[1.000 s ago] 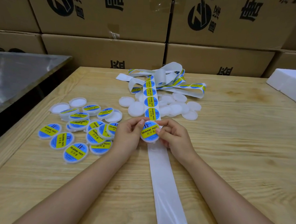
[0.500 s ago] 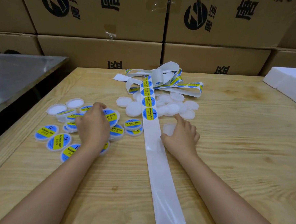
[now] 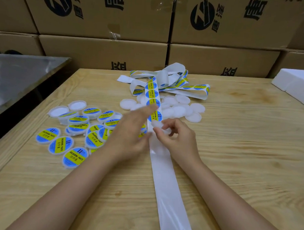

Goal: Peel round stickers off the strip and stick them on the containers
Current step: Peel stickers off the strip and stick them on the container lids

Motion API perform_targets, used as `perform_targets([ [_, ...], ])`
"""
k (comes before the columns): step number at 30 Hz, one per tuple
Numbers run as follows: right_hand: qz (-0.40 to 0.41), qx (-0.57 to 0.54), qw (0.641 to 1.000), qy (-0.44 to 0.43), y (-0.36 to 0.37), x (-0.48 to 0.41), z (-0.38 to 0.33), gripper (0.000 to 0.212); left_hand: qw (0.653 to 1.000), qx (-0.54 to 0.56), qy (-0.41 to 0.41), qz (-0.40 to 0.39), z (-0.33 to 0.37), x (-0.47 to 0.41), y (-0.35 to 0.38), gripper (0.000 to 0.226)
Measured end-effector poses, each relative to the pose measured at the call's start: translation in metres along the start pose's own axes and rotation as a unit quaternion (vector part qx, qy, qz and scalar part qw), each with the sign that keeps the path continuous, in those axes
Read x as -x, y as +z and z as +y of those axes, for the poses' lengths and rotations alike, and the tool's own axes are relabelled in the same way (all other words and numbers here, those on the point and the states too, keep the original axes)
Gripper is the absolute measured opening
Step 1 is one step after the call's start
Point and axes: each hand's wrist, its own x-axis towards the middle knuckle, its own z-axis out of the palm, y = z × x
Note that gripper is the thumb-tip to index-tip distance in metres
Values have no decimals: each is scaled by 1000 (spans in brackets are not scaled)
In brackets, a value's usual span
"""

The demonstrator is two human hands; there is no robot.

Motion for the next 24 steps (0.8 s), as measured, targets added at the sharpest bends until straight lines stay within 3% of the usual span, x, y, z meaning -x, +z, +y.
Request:
perform_targets([
  [2,-21,-50,998,15,-2,0,-1,21,999,26,4,-23,13,3,12,43],
  [4,-32,-74,996,42,-4,-3,1,15,997,52,-56,9,16,5,17,29],
  [6,-45,-41,997,56,-6,-5,3,6,987,104,-119,35,12,7,18,28],
  [8,-83,51,994,46,-6,-4,5,25,976,158,-147,39,9,9,18,27],
  [10,-102,138,985,34,-5,-3,3,47,976,154,-152,31,9,11,19,25],
  [12,-69,163,984,35,-8,-5,4,51,976,147,-160,15,9,11,20,27],
  [18,-75,274,959,13,-7,-5,9,33,973,147,-166,-67,6,13,23,21],
  [21,-75,253,964,31,-7,-6,13,22,976,120,-145,-109,5,15,23,23],
  [24,-68,223,972,-6,-8,-9,16,33,973,139,-147,-110,3,15,22,33],
])
